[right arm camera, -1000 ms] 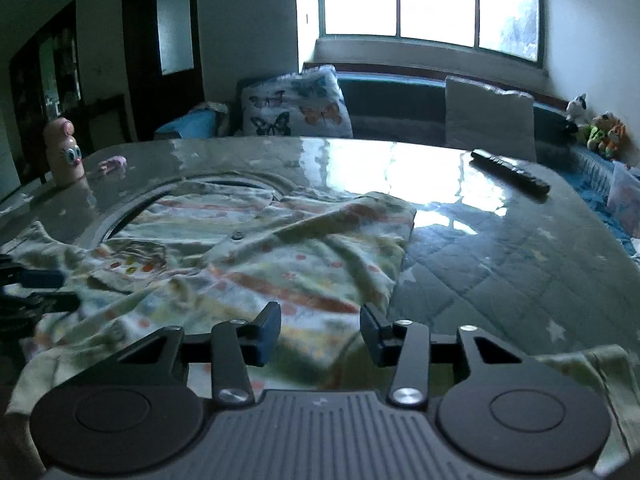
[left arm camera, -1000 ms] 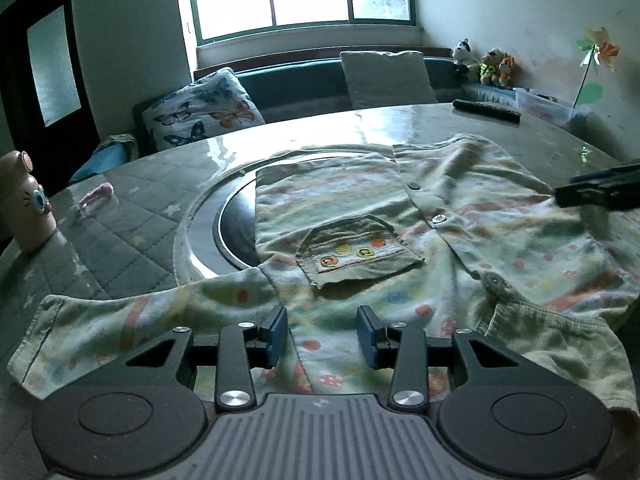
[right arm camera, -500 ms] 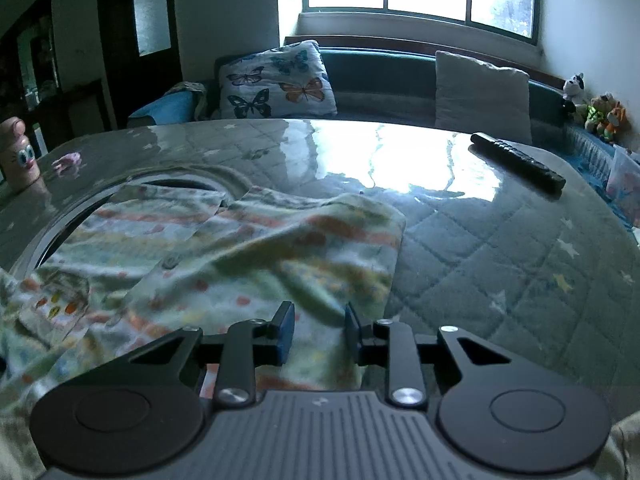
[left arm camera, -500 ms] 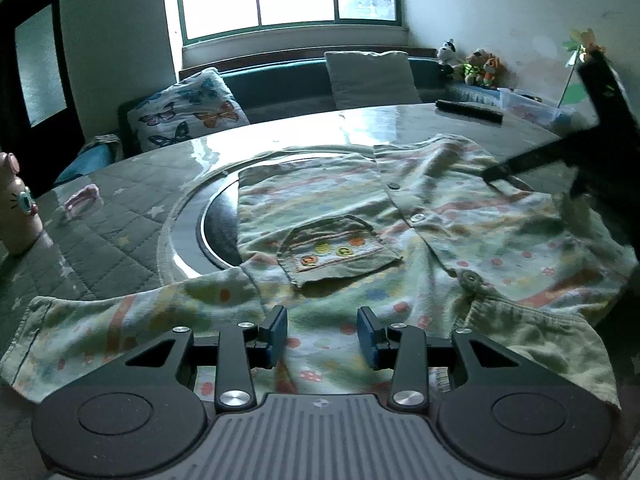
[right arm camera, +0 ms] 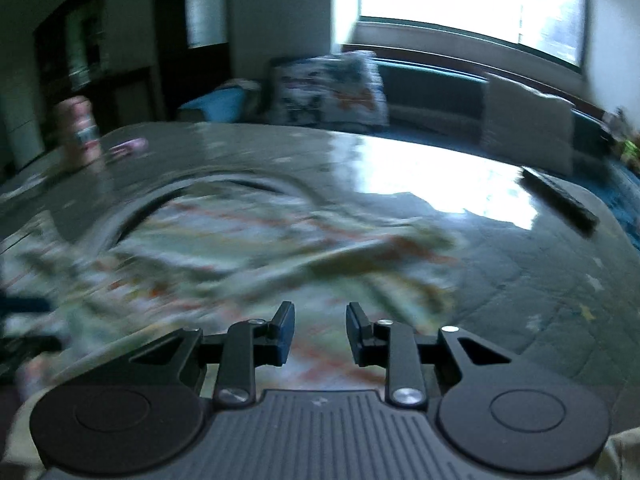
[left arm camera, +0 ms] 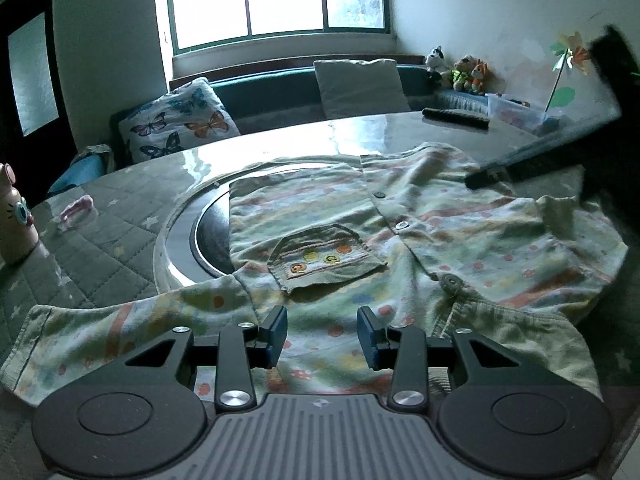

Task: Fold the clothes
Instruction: 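Grasp the shirt hem with the right gripper and lift it toward the collar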

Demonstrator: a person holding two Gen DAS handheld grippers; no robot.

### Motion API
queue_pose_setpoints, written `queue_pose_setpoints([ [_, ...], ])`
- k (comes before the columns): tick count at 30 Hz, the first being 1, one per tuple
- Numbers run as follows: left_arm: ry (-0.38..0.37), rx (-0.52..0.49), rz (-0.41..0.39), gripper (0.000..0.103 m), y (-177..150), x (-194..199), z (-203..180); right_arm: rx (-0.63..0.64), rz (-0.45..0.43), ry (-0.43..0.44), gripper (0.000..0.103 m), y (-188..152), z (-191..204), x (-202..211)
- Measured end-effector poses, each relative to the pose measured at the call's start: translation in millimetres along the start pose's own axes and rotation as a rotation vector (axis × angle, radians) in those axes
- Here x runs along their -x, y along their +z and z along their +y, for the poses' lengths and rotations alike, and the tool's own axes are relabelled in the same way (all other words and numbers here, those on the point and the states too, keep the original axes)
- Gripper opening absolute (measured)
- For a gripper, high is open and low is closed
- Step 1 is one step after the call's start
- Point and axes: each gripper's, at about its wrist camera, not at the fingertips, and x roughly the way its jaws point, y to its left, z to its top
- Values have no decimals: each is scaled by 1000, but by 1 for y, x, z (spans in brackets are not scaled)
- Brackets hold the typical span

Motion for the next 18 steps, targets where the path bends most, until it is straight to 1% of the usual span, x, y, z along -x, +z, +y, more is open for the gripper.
queue_pose_setpoints([
  [4, 0, 12, -3, 42, -2, 2, 0, 59, 8, 107, 27, -16, 38, 30],
  [7, 0, 21, -6, 42, -3, 4, 1, 67, 27, 183, 28, -30, 61, 46],
  [10, 2, 31, -9, 42, -4, 5, 3, 85, 44, 240, 28, -43, 82, 55],
  [12, 3, 39, -7, 42, -5, 5, 4, 95, 51, 262, 28, -50, 93, 57],
  [18, 7, 45, -2, 44, -9, 8, 5, 88, 48, 260, 28, -56, 97, 59],
])
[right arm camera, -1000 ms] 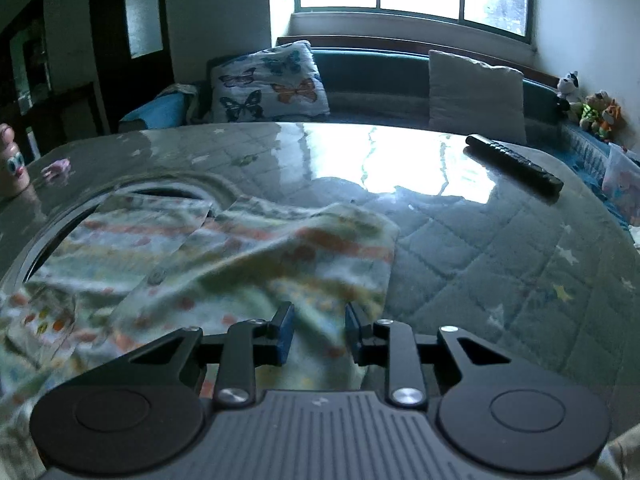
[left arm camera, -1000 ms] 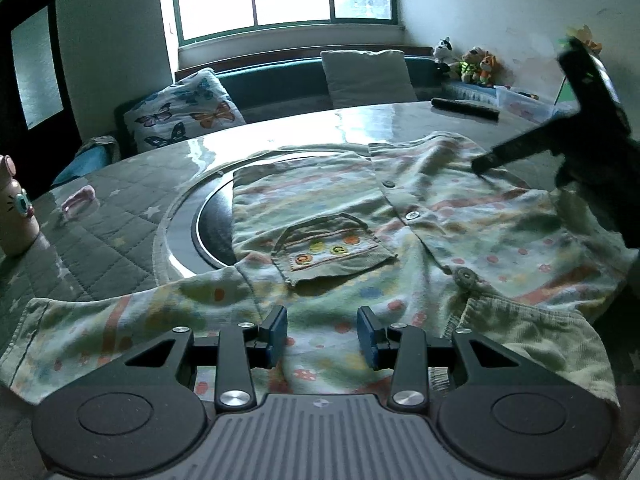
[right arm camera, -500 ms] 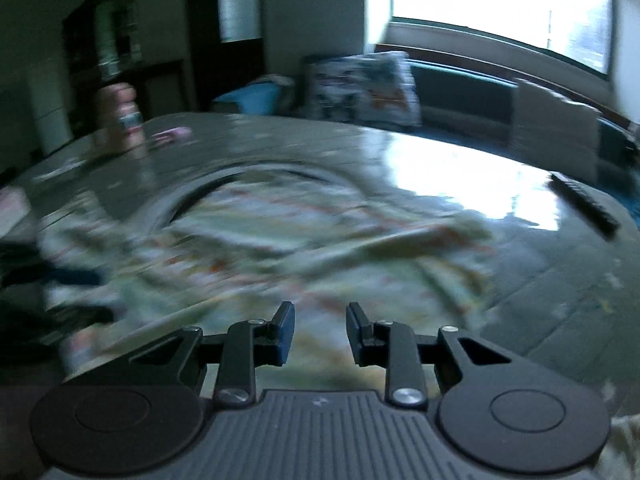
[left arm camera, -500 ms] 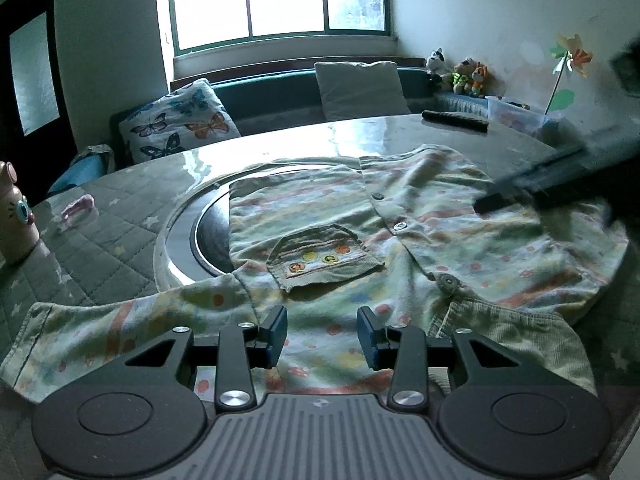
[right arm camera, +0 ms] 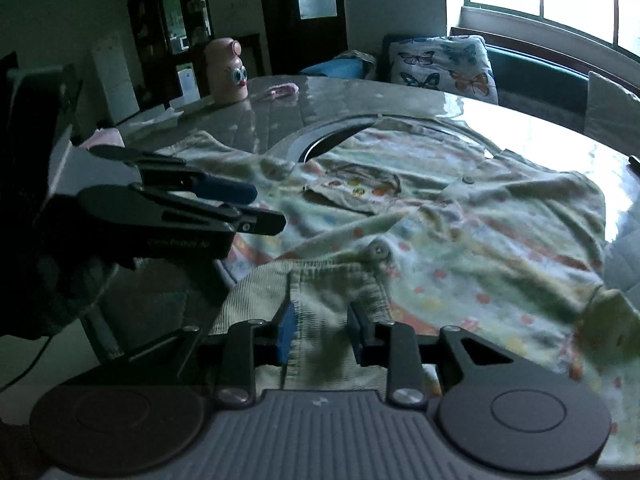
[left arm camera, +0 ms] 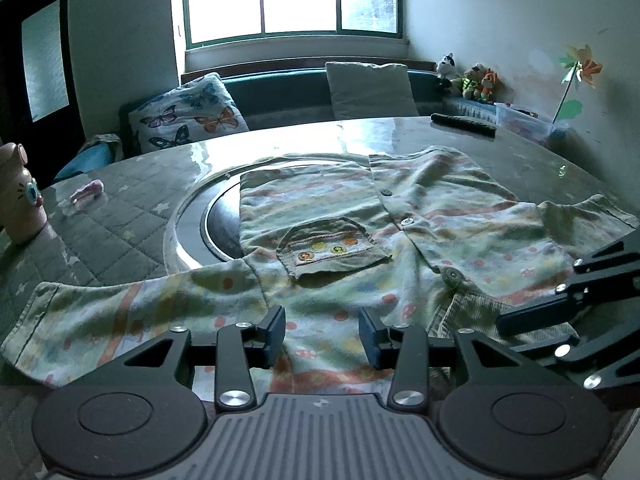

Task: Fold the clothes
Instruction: 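Grasp the shirt hem with the right gripper and lift it toward the collar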

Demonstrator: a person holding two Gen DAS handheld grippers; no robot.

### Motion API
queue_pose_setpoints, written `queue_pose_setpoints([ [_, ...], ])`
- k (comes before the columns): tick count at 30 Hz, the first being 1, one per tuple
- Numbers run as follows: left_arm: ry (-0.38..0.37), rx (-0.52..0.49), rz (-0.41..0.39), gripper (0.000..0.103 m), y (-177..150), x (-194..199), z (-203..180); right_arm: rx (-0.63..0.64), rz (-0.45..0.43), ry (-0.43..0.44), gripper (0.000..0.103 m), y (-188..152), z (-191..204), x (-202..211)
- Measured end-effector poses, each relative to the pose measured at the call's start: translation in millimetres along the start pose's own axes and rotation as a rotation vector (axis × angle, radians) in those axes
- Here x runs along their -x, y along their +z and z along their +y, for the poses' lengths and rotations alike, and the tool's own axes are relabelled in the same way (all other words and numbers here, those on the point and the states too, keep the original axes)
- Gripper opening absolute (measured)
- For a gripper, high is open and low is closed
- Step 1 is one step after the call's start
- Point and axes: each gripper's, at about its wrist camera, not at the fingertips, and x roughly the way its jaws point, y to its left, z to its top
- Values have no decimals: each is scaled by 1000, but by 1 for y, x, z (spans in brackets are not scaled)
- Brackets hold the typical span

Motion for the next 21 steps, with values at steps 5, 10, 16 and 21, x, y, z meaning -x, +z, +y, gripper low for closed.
queue_pose_setpoints([
  [5, -4, -5, 2, 45, -1, 0, -1, -6, -3, -2, 4, -5, 4, 1],
  [10, -3, -4, 6, 45, -2, -2, -2, -11, -7, -4, 15, -11, 7, 1],
  [16, -8, -11, 7, 45, -3, -1, -3, 18, 8, -14, 28, -17, 17, -8],
  [21, -10, -18, 8, 46, -2, -1, -3, -1, -16, -38, 5, -14, 14, -3],
])
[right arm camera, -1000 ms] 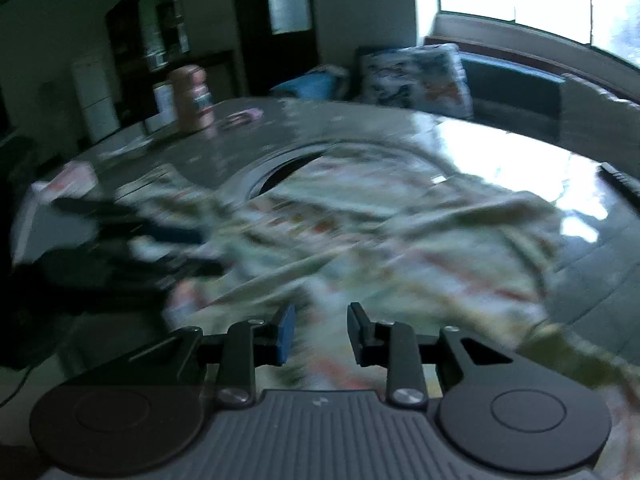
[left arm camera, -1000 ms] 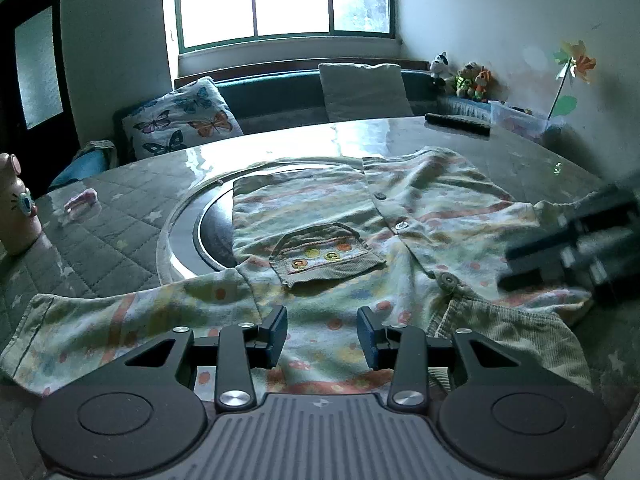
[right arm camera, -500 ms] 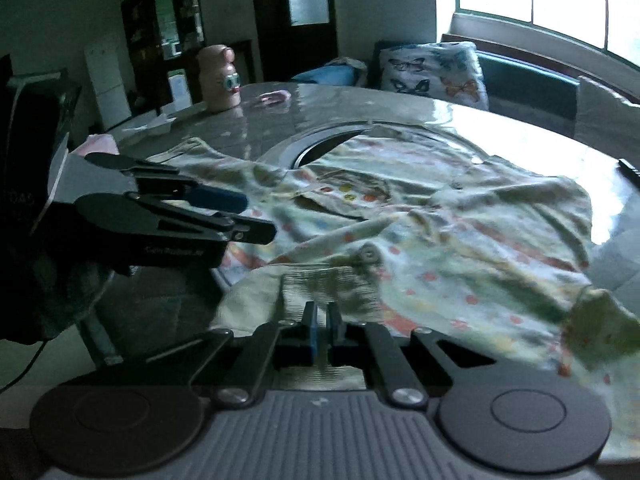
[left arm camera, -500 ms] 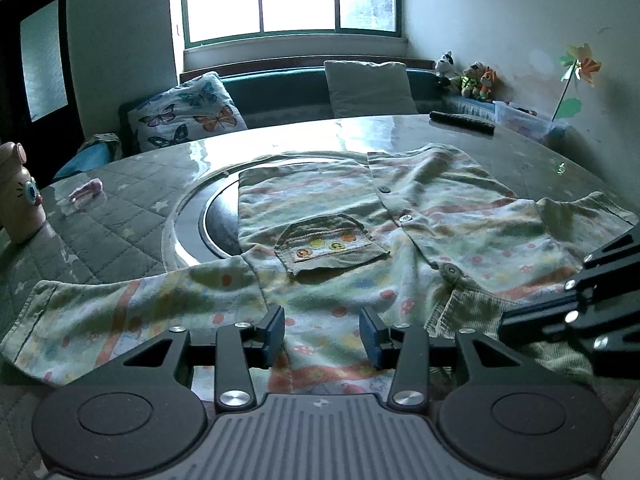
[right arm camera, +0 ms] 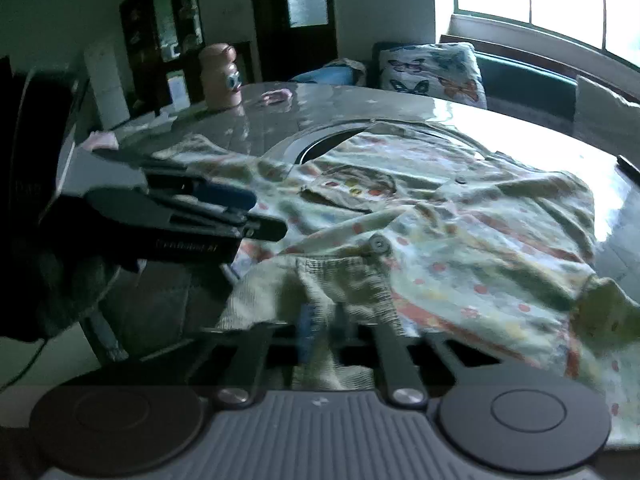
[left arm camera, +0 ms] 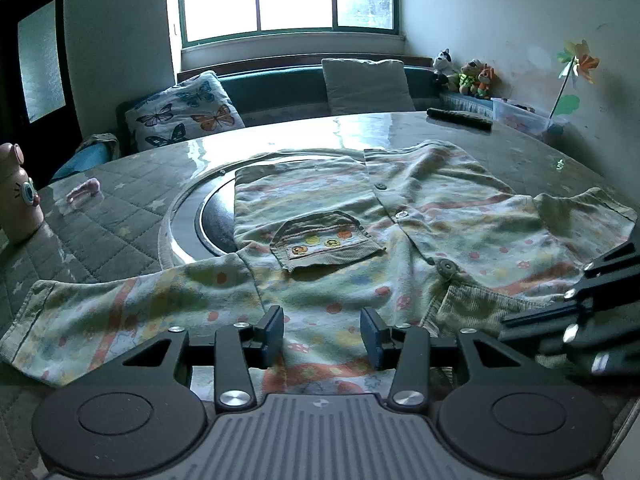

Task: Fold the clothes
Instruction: 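Grasp the shirt hem with the right gripper and lift it toward the collar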

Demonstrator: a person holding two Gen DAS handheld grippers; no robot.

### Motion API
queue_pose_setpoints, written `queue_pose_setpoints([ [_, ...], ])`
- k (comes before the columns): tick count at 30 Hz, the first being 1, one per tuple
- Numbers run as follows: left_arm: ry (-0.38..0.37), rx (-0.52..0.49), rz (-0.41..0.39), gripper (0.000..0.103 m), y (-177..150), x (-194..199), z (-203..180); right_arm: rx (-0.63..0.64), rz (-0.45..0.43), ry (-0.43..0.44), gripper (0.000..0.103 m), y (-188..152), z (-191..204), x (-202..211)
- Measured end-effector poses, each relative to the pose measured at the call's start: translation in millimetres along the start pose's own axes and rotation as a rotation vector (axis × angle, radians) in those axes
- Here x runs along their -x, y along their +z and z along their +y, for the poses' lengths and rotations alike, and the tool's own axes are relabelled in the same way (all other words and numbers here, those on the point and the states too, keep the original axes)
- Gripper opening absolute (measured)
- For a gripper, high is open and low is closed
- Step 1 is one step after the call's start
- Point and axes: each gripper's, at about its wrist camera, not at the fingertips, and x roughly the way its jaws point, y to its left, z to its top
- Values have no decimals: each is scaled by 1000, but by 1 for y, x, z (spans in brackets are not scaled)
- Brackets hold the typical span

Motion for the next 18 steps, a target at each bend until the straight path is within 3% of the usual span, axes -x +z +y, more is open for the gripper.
queue_pose_setpoints([
  [10, -40, -40, 9, 46, 0, -10, -14, -175, -108, 22, 5, 15, -37, 50],
  [18, -78, -110, -5, 46, -4, -7, -34, -195, -93, 36, 5, 12, -37, 41],
])
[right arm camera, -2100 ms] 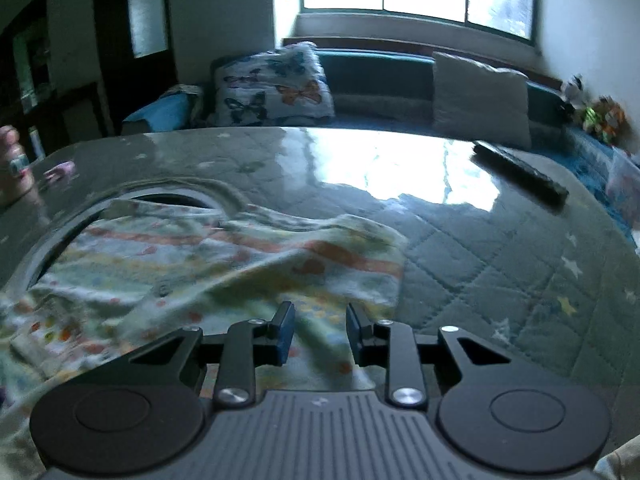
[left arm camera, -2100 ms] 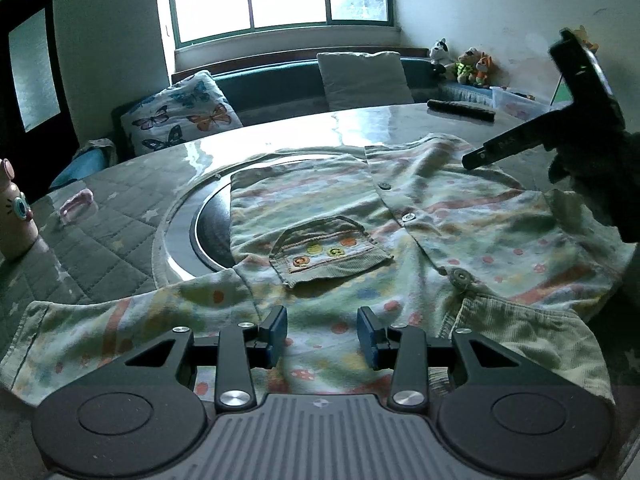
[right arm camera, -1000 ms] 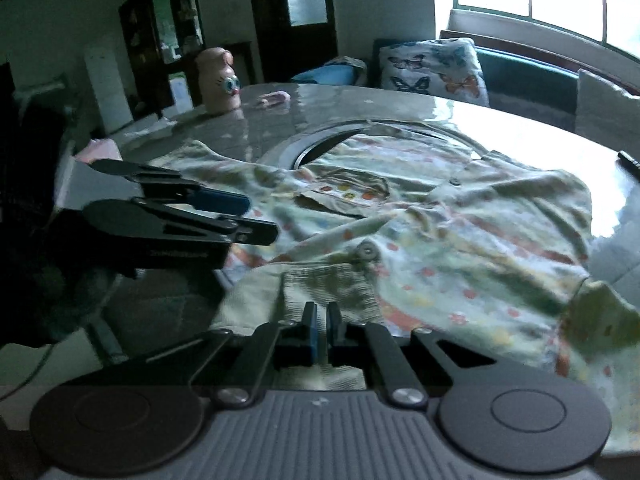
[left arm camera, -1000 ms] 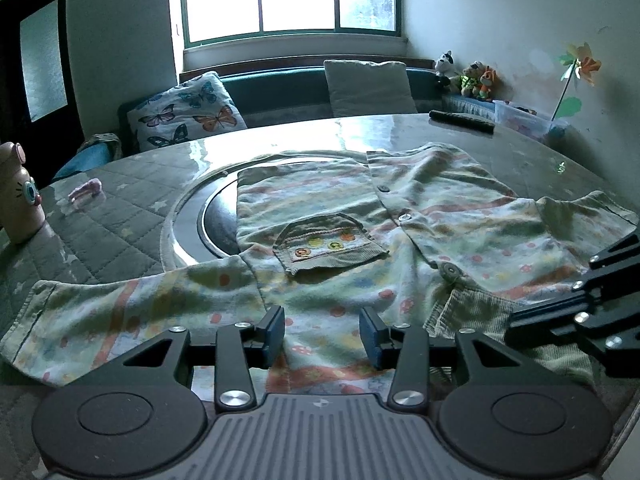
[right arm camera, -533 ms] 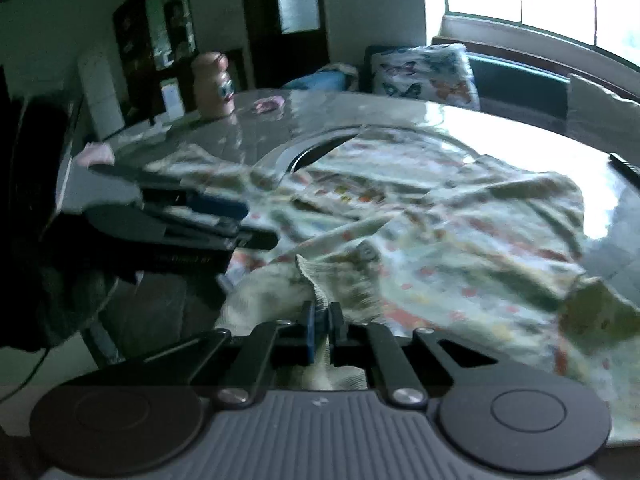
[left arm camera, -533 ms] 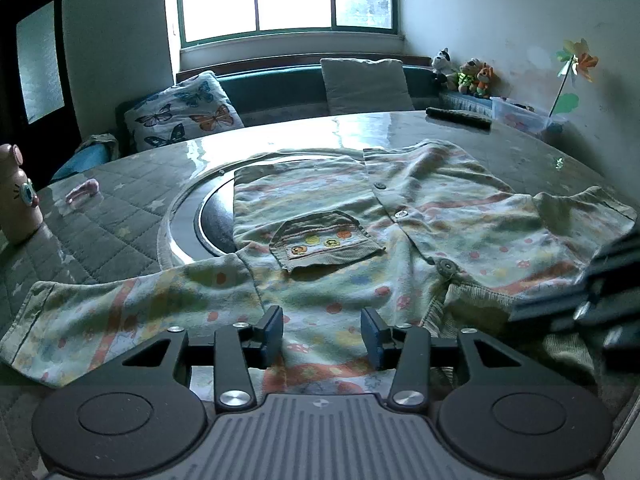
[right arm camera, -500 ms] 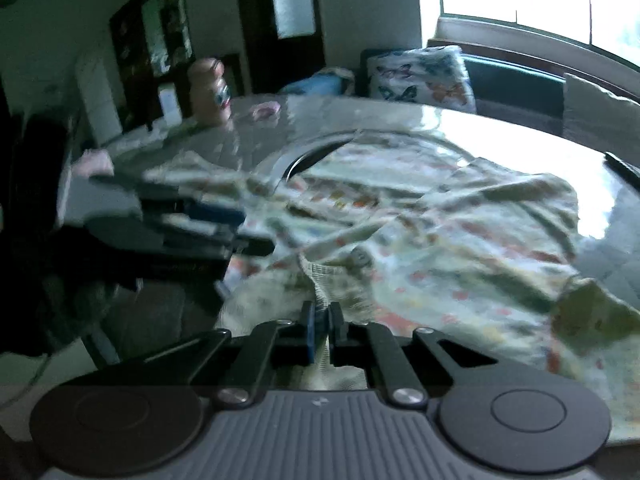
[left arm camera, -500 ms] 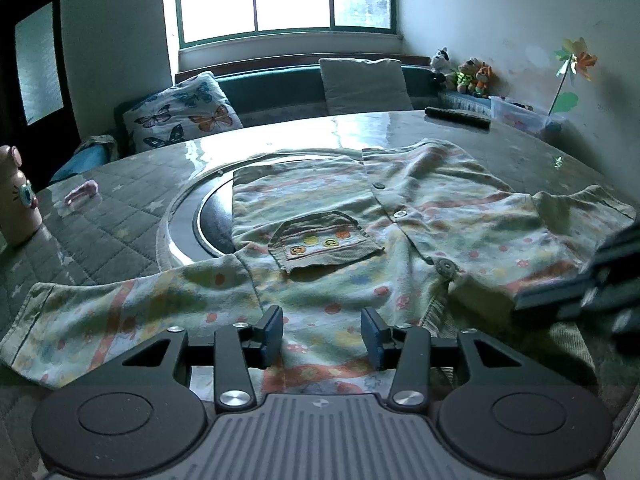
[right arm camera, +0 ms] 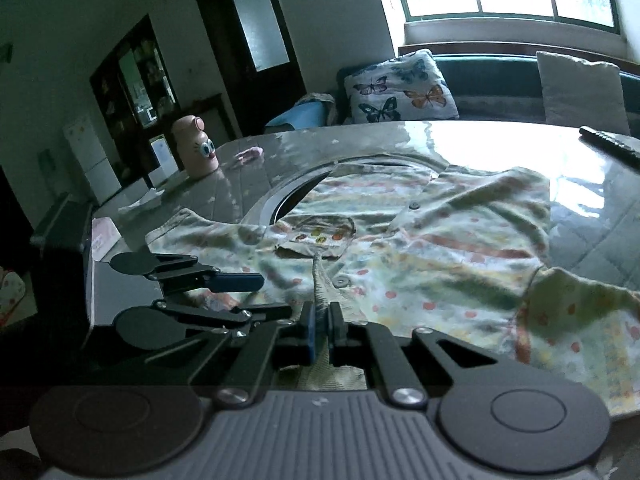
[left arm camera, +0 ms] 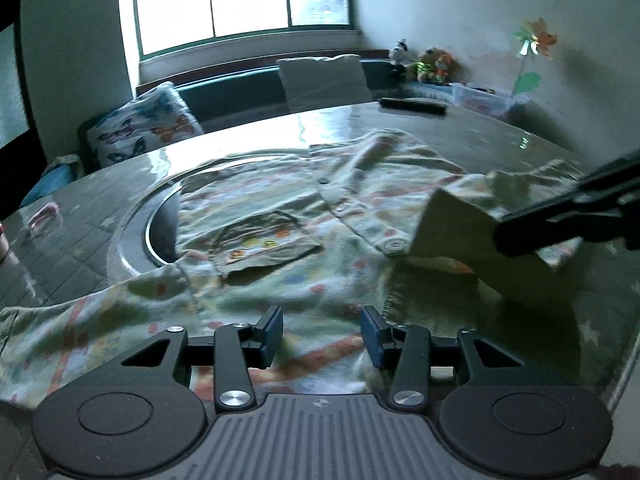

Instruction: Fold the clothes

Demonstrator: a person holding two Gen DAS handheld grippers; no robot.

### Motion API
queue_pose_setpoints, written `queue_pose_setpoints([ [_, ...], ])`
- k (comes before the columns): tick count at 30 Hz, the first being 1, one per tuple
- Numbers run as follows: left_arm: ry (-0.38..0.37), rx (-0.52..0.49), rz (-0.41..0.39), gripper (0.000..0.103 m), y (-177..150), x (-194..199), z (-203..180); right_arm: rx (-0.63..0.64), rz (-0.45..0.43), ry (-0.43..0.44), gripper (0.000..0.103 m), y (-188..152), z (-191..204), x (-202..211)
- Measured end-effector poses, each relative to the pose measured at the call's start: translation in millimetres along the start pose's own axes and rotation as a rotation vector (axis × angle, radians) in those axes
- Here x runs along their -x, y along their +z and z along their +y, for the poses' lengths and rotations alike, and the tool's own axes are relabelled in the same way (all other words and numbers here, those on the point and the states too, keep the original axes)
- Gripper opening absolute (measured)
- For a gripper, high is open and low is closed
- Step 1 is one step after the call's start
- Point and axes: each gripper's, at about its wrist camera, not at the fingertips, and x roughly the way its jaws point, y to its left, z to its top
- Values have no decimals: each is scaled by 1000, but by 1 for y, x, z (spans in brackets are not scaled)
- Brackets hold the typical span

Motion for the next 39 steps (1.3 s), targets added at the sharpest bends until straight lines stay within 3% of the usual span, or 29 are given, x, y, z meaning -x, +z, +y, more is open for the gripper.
queue_pose_setpoints([
  [7, -9, -5, -16, 47, 0, 5, 0, 12, 0, 3, 5, -2, 5, -3],
  [12, -56, -30, -16, 47, -6, 10, -7, 66, 29, 18, 5, -6, 17, -13],
  [16, -73, -47, -34, 47, -7, 16, -9, 101, 75, 37, 11, -11, 24, -22],
  [21, -41, -13, -61, 48, -6, 32, 11, 115, 67, 87, 14, -8, 26, -16],
  [25, -17, 19, -94, 48, 1, 44, 23, 101, 36, 37, 15, -1, 18, -18],
  [29, -78, 43, -121, 48, 11, 46, 19, 122, 82, -9, 16, -7, 13, -39],
  [33, -141, 40, -109, 46, 18, 31, 6, 141, 115, 4, 16, -16, 14, -52],
  [39, -194, 24, -62, 30, 17, 10, -4, 113, 91, -13, 16, -5, -4, -37],
])
